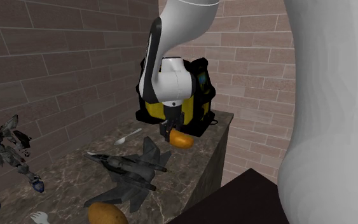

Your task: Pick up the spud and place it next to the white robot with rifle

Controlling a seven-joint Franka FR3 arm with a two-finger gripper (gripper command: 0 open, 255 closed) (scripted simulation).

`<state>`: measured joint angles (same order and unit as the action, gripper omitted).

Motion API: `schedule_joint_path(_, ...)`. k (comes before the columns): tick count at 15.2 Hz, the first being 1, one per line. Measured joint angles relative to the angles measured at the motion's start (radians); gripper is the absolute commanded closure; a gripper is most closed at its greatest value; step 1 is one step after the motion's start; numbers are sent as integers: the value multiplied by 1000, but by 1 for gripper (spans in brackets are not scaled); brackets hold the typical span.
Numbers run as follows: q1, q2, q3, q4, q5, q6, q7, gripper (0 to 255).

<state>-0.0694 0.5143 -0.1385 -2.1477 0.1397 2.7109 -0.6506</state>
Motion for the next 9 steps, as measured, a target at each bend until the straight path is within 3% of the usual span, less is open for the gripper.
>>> schedule_joint_path(9,19,-105,-25,-14,-28,-91,20,255)
